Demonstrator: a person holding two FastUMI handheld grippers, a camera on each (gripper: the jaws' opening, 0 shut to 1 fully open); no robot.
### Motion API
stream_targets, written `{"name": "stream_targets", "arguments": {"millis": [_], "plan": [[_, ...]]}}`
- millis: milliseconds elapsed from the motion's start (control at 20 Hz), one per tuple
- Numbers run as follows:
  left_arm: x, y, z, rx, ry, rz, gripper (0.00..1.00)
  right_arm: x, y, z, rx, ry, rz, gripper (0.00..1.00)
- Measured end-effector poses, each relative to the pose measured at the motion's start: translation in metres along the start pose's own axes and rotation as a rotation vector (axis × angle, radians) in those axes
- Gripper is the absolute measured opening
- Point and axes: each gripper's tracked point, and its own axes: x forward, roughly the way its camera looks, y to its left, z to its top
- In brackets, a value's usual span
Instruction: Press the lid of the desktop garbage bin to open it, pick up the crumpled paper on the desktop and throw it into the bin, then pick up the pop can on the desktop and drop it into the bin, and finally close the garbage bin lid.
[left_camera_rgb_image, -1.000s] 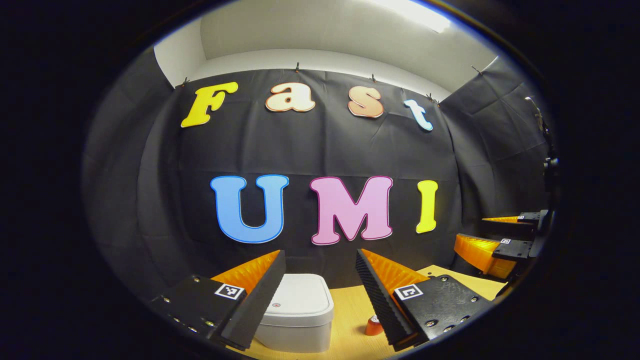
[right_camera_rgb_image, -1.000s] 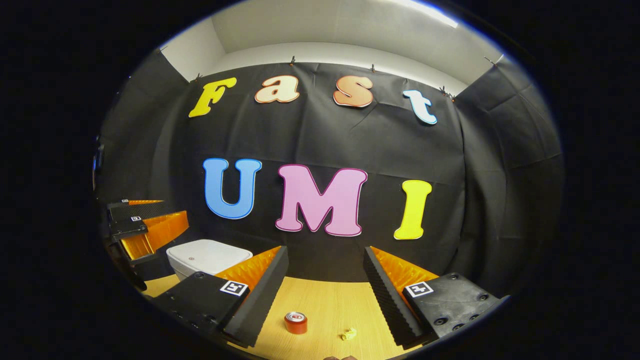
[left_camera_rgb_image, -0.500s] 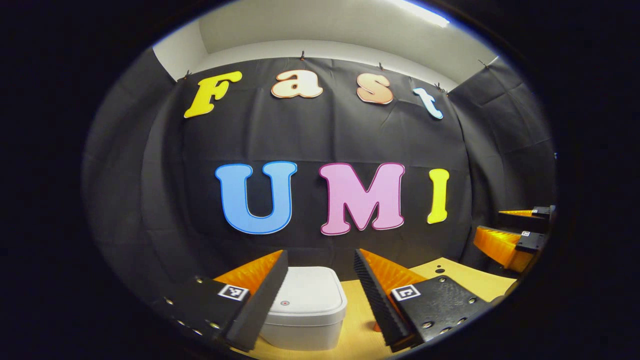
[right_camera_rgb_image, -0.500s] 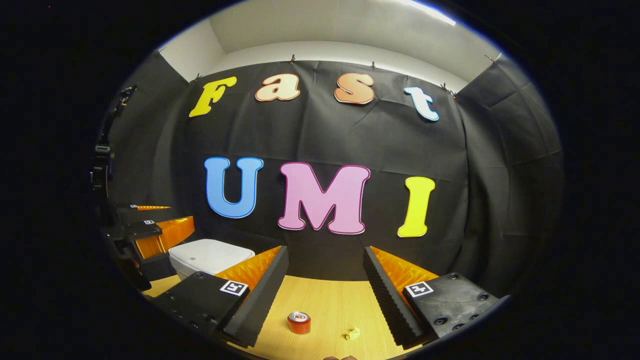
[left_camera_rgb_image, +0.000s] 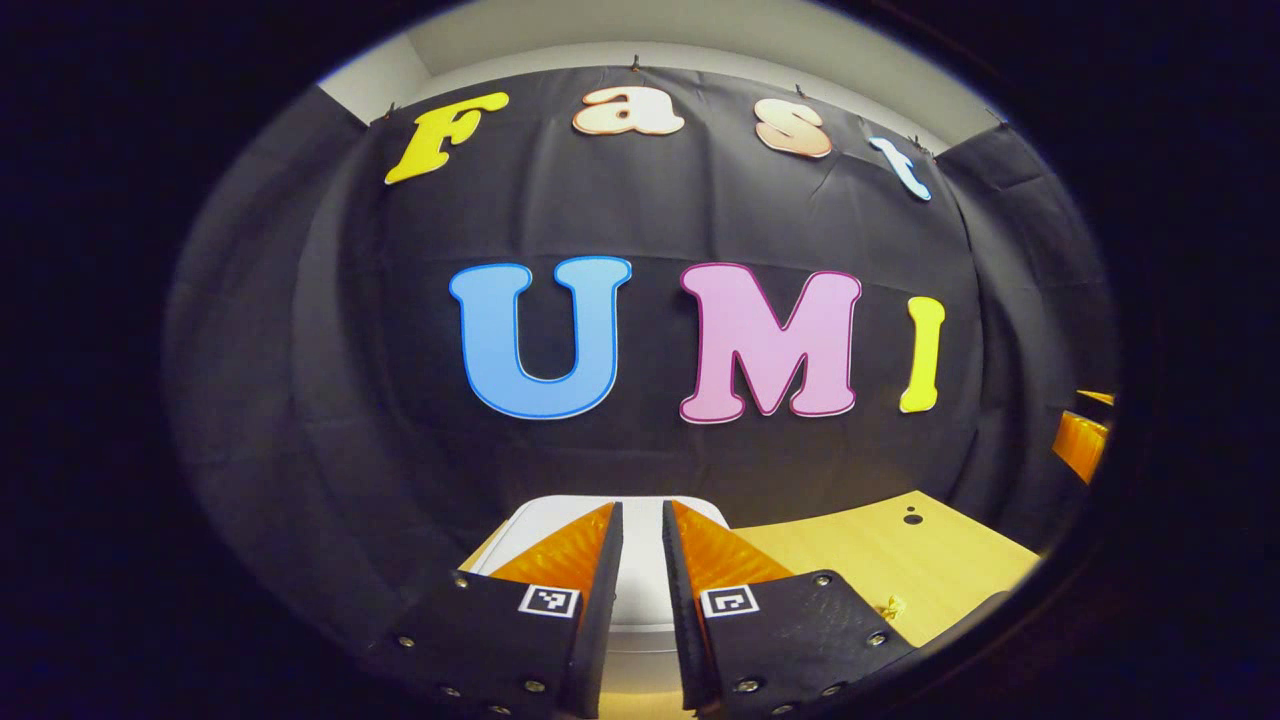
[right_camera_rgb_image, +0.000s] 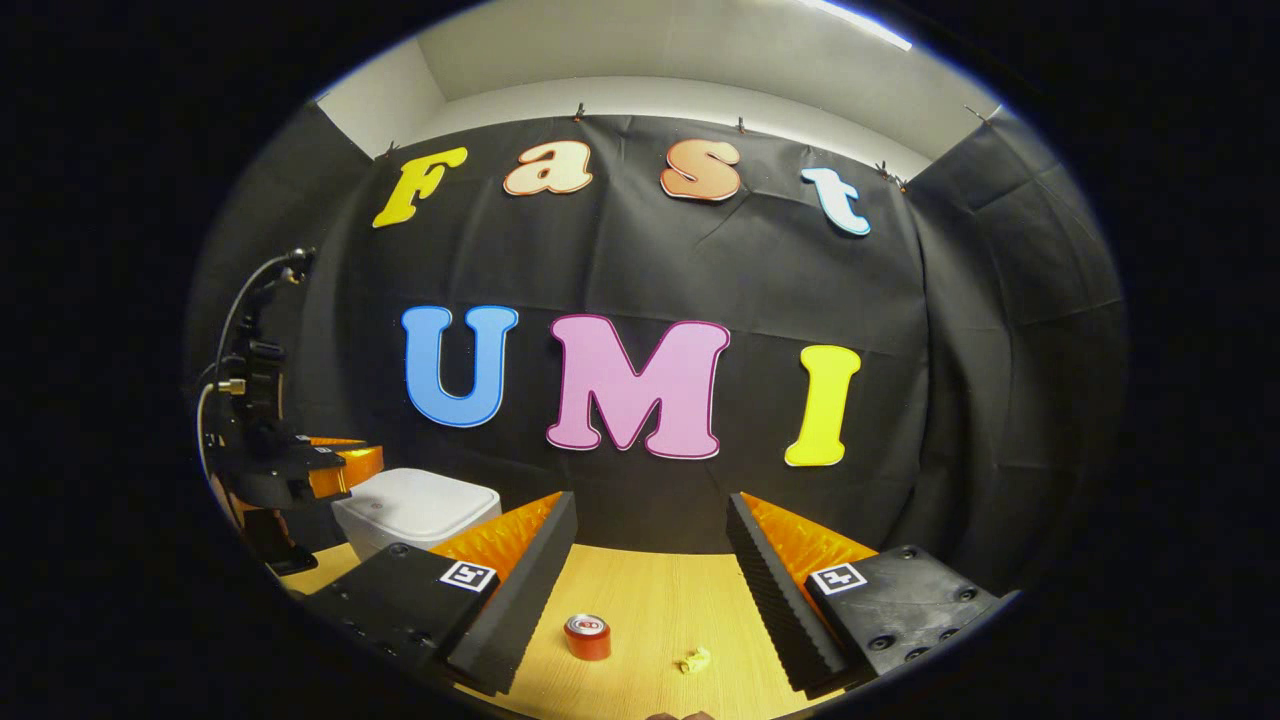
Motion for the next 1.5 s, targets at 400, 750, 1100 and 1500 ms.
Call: {"name": "stream_targets", "arguments": {"millis": [400,750,1100,1500], "plan": [[0.020,0.006,-0.052,-0.054,0.166,-0.044,0.01,-0.011,-0.015,-0.001,-0.001,0.005,-0.037,0.97],[0.024,0.009,-0.059,-0.033,0.191,-0.042,0.01,-0.019,-0.017,-0.004,0.008,0.019,-0.050,0.98],[0.023,0.007,-0.068,0.024,0.193,-0.052,0.01,-0.023,-0.011,-0.015,0.018,0.055,-0.042,0.97],[0.020,0.003,-0.028,0.028,0.107,-0.091,0.01,-0.020,-0.001,-0.007,0.011,0.037,-0.011,0.98]]}}
